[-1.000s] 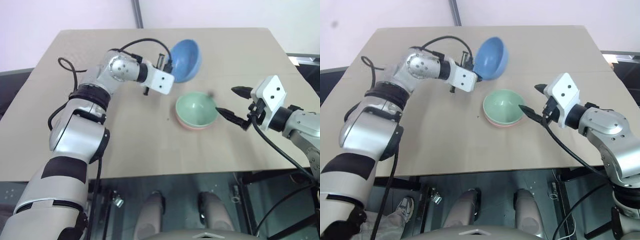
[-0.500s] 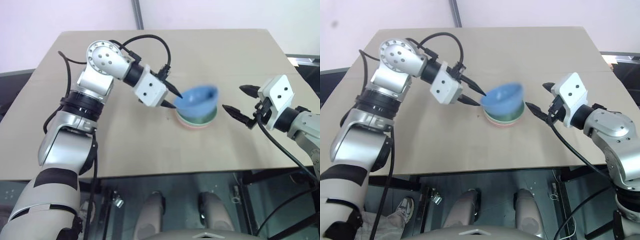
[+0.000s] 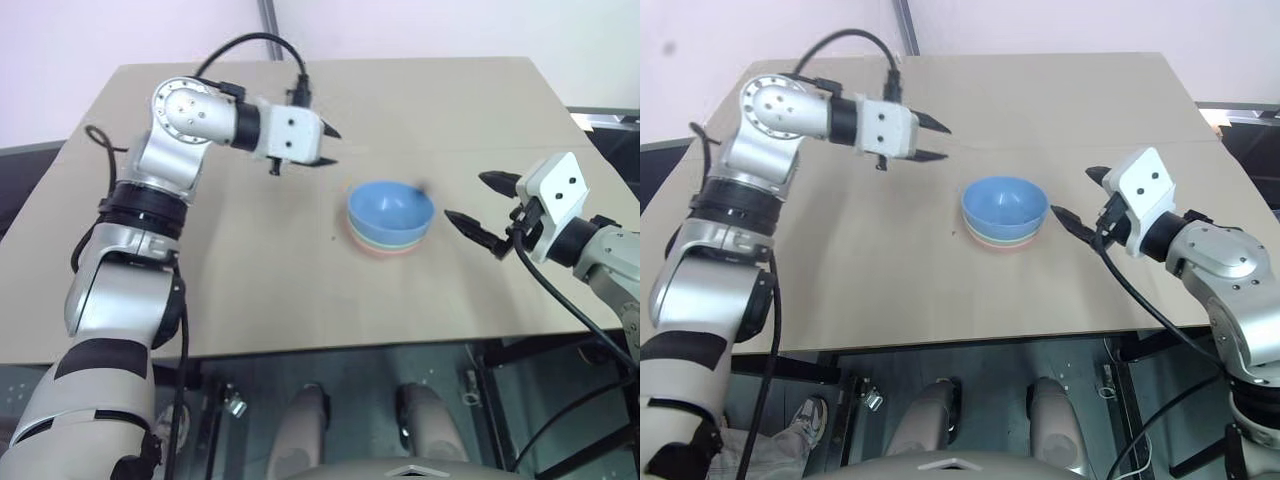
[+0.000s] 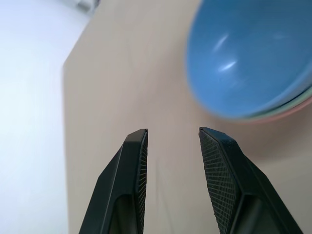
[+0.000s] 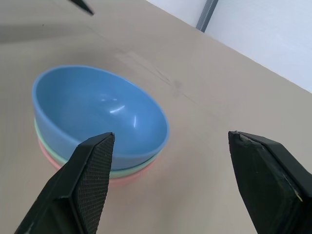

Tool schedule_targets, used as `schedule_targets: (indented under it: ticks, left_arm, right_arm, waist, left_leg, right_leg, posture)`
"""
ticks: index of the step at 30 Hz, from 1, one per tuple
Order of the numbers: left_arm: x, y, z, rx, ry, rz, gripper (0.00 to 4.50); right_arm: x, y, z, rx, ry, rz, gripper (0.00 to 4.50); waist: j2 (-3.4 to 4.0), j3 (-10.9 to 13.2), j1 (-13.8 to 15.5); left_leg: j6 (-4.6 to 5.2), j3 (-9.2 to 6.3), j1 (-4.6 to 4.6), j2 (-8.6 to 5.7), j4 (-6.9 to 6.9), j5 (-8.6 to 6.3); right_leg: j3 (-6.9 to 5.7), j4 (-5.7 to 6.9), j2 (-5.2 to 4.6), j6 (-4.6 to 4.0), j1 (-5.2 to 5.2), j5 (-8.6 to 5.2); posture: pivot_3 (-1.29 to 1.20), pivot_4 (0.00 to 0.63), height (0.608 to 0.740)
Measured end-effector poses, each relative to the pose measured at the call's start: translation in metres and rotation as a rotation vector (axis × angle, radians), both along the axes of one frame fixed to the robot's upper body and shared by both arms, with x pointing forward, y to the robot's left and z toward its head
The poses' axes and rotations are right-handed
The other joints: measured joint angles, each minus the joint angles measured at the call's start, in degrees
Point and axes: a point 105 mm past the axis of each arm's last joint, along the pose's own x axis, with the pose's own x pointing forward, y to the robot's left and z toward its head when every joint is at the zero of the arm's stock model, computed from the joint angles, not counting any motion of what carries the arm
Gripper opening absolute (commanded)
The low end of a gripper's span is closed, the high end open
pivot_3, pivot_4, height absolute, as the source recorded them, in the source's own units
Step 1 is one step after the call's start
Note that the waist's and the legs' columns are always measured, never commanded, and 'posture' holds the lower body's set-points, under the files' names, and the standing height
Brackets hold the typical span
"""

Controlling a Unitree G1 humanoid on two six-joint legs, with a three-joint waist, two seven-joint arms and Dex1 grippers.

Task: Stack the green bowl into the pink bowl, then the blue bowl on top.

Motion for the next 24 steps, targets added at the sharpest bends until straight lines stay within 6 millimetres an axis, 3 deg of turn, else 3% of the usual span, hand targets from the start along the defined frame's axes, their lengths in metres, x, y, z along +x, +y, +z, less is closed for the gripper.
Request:
schedule_targets:
  ticks: [2,4,5,7,9,13,14,17,21,24]
  left_arm:
    - [0.004,0.017,-0.012,-0.171,0.089,0.103,1.75]
    - [-0.001,0.027,-0.027,-0.326,0.178,0.152,2.27]
    - [-0.015,0.035,-0.043,-0.415,0.289,0.158,2.54]
    - [-0.035,0.04,-0.065,-0.471,0.456,0.165,3.48]
    - [-0.048,0.041,-0.07,-0.51,0.522,0.17,4.47]
    - [-0.063,0.049,-0.06,-0.613,0.543,0.215,4.47]
    - [-0.068,0.052,-0.061,-0.66,0.571,0.222,4.49]
    - [-0.078,0.057,-0.066,-0.754,0.609,0.214,4.49]
    - [-0.099,0.076,-0.094,-0.728,0.65,0.287,4.49]
    - [-0.11,0.091,-0.097,-0.731,0.656,0.323,4.49]
  right_arm:
    - [0.0,0.001,0.0,0.004,0.0,0.004,4.08]
    - [-0.001,0.002,0.0,0.004,-0.005,0.015,4.08]
    - [-0.001,0.003,0.0,0.002,-0.006,0.025,4.08]
    - [-0.001,0.0,-0.005,-0.007,0.014,0.026,4.08]
    - [-0.001,-0.002,-0.007,-0.012,0.021,0.029,4.08]
    - [-0.001,-0.004,-0.011,-0.024,0.055,0.073,4.08]
    - [-0.001,-0.005,-0.014,-0.01,0.084,0.094,4.29]
    - [-0.005,-0.01,-0.02,-0.001,0.126,0.118,4.29]
    - [-0.017,-0.044,-0.029,-0.032,0.173,0.053,4.29]
    - [-0.028,-0.066,-0.029,-0.036,0.209,0.028,4.29]
  waist:
    - [0.02,0.0,-0.1]
    - [0.01,0.0,0.0]
    - [0.02,0.0,-0.3]
    - [0.0,0.0,-0.1]
    - [-0.02,0.0,0.4]
    - [-0.03,0.0,0.7]
    - [-0.02,0.0,0.5]
    - [-0.01,0.0,0.4]
    - [-0.02,0.0,0.5]
    - [-0.02,0.0,0.6]
  left_leg:
    - [0.0,0.0,0.01,0.01,-0.01,0.0]
    - [0.0,-0.02,-0.01,0.03,-0.01,0.0]
    - [-0.01,0.02,-0.01,0.05,-0.03,0.0]
    - [-0.01,0.0,-0.04,0.05,-0.04,0.0]
    - [-0.01,-0.04,-0.03,0.05,-0.03,0.0]
    - [-0.01,-0.03,0.06,0.04,0.0,0.0]
    - [-0.01,-0.01,0.1,0.05,0.0,0.0]
    - [-0.01,-0.03,0.11,0.07,0.0,0.0]
    - [-0.01,0.01,0.03,0.07,-0.08,0.0]
    - [-0.01,0.03,0.05,0.08,-0.12,-0.01]
  right_leg:
    - [0.01,0.04,0.0,-0.05,-0.01,0.03]
    - [0.0,0.02,0.0,-0.06,-0.02,0.04]
    - [0.04,0.02,0.0,-0.07,-0.03,0.04]
    - [0.02,0.02,0.0,-0.08,-0.05,0.04]
    - [-0.03,0.04,0.0,-0.08,-0.04,0.04]
    - [-0.04,0.01,0.0,-0.06,0.06,0.03]
    - [-0.02,0.02,0.0,-0.05,0.08,0.03]
    - [-0.03,0.06,0.02,-0.08,0.06,0.04]
    - [-0.02,-0.06,0.02,-0.11,0.02,0.04]
    - [-0.01,-0.11,0.02,-0.1,0.02,0.03]
  posture:
    - [0.0,0.15,0.74]
    - [0.0,0.15,0.74]
    - [0.0,0.15,0.74]
    - [0.0,0.15,0.74]
    - [0.0,0.15,0.74]
    - [0.0,0.15,0.74]
    - [0.0,0.15,0.74]
    - [0.0,0.15,0.74]
    - [0.0,0.15,0.74]
    - [0.0,0.15,0.74]
